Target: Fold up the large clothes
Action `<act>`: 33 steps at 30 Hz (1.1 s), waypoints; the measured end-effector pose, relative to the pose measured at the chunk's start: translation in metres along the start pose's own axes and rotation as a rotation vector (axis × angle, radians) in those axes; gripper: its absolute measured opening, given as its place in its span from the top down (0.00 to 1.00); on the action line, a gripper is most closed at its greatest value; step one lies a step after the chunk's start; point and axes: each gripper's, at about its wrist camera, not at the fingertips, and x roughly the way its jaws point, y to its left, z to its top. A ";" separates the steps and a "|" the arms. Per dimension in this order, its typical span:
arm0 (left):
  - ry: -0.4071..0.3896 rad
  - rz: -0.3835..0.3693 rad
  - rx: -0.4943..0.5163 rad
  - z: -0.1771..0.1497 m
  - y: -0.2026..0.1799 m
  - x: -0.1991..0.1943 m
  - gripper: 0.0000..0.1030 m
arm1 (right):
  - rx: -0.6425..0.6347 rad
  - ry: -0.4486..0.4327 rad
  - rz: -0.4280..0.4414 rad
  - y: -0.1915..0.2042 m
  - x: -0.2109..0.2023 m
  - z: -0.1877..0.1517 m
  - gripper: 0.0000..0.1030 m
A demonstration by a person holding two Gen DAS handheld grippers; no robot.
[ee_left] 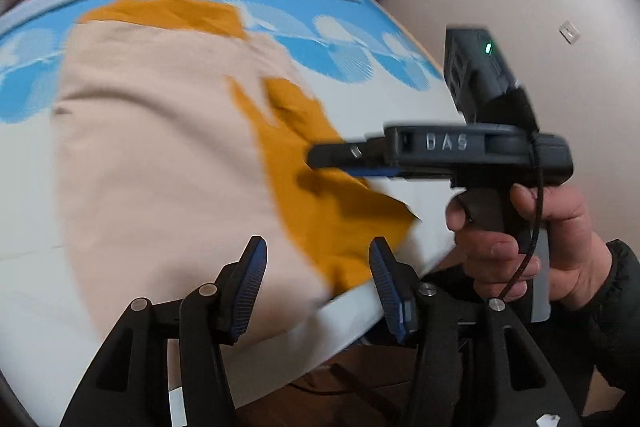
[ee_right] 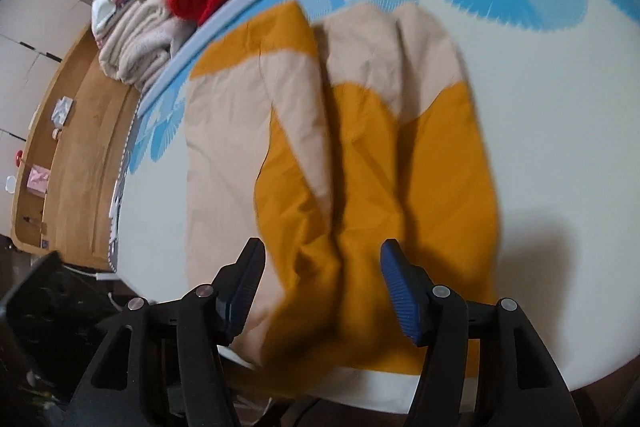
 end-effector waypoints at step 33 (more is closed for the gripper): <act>-0.031 0.204 -0.100 0.001 0.055 -0.026 0.54 | -0.092 -0.188 -0.136 0.017 -0.067 -0.014 0.95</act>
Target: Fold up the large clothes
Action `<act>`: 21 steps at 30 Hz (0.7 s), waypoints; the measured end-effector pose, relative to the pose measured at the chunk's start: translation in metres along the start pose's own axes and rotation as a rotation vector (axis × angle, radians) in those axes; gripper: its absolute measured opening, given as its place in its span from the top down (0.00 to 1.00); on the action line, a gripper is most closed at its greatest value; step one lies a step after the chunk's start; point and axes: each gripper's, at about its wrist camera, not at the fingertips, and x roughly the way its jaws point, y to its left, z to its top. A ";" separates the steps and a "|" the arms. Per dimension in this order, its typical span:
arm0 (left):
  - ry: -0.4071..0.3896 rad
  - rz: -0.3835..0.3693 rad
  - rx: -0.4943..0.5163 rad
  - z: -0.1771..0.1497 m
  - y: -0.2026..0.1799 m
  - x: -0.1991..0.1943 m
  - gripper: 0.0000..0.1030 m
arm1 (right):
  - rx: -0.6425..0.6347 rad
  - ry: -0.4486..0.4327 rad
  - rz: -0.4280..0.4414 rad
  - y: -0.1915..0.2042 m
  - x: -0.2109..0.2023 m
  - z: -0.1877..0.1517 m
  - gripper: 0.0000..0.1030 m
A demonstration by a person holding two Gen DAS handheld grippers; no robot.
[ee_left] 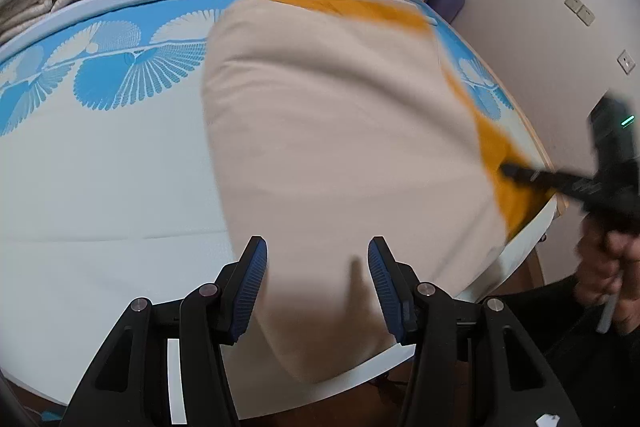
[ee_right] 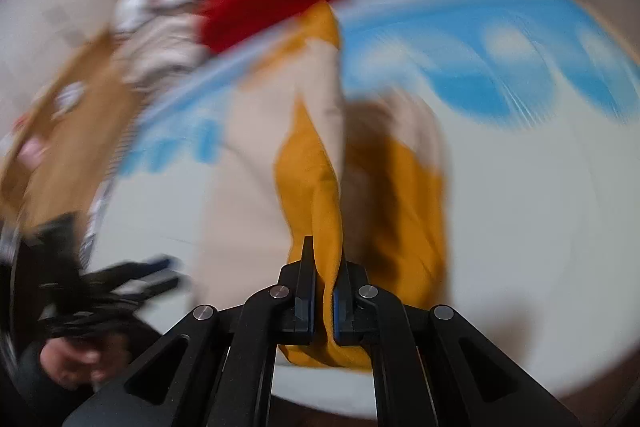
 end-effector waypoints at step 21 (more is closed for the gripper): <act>0.406 0.115 0.090 -0.040 0.004 0.076 0.50 | -0.023 0.324 -0.120 -0.025 0.068 -0.030 0.82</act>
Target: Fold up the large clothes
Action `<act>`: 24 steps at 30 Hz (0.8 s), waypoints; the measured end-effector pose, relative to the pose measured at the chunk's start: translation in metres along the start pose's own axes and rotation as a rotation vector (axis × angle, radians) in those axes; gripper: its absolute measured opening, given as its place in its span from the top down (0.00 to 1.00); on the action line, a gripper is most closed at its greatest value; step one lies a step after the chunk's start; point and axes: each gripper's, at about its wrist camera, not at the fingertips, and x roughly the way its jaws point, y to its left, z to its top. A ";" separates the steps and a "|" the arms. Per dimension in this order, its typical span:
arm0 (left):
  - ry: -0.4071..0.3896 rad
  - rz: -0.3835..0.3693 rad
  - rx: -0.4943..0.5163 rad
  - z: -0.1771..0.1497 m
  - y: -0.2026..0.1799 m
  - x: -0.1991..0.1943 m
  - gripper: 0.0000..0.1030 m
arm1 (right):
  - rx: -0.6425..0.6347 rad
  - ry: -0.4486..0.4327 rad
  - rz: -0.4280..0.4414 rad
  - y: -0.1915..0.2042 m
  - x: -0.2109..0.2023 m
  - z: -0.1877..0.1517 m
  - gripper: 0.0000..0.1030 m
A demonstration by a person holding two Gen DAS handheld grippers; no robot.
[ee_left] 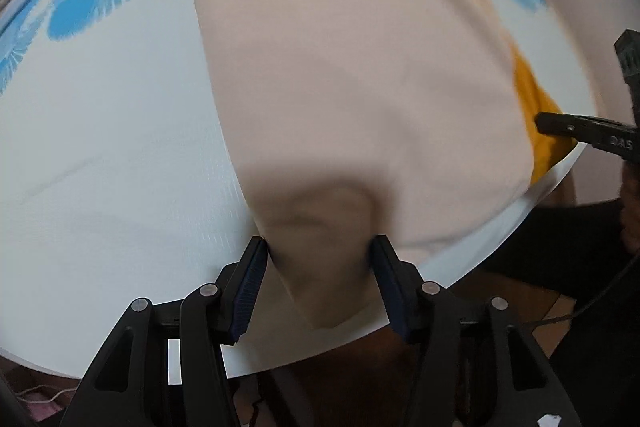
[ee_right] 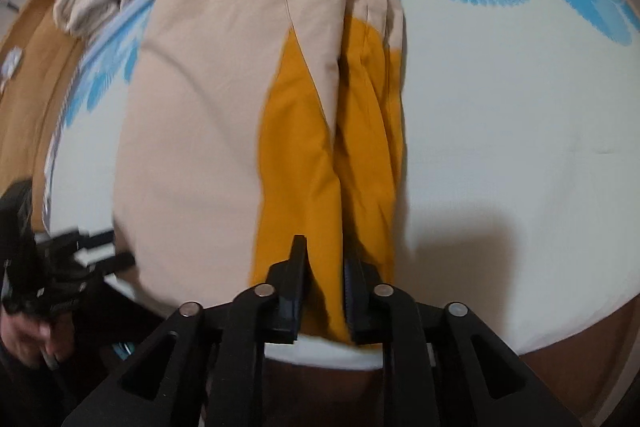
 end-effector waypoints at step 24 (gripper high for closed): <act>-0.233 0.034 -0.086 0.154 0.037 -0.057 0.55 | -0.331 -0.238 -0.404 0.008 -0.054 0.010 0.68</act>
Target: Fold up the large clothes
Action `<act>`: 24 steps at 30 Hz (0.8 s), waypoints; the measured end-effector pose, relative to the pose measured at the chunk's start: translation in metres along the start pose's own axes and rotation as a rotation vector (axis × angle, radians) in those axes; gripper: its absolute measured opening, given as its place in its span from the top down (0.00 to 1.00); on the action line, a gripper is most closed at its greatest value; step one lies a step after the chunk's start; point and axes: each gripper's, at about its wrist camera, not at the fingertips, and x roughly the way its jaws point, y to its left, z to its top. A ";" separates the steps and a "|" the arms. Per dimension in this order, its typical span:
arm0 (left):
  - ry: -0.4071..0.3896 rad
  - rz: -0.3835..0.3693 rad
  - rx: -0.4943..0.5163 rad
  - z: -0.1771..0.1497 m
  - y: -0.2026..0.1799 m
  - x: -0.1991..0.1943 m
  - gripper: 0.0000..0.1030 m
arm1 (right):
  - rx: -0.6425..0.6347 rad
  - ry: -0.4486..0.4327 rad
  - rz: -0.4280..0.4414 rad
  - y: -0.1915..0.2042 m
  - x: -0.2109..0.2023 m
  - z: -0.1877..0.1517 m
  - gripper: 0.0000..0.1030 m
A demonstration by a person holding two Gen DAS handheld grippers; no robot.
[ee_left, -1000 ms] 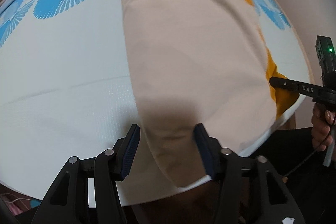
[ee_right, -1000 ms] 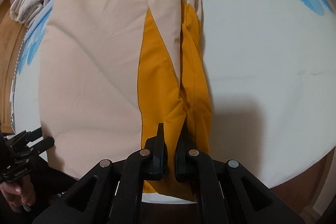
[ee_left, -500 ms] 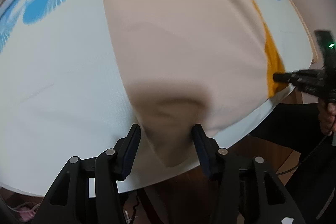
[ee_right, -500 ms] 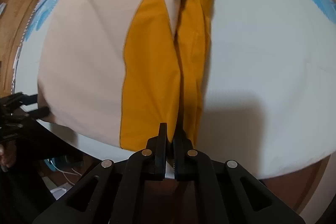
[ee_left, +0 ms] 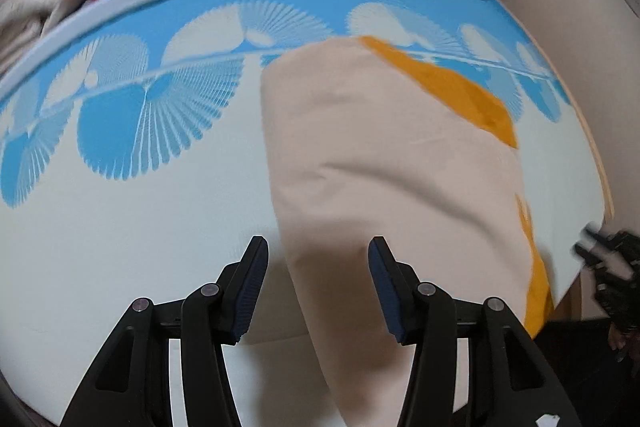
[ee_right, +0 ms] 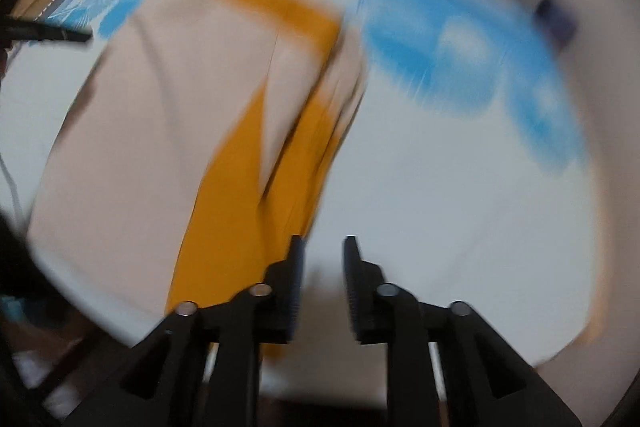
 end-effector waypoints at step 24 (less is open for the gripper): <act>-0.036 -0.069 -0.085 0.035 -0.006 0.024 0.53 | 0.668 0.081 0.249 -0.062 0.139 0.105 0.99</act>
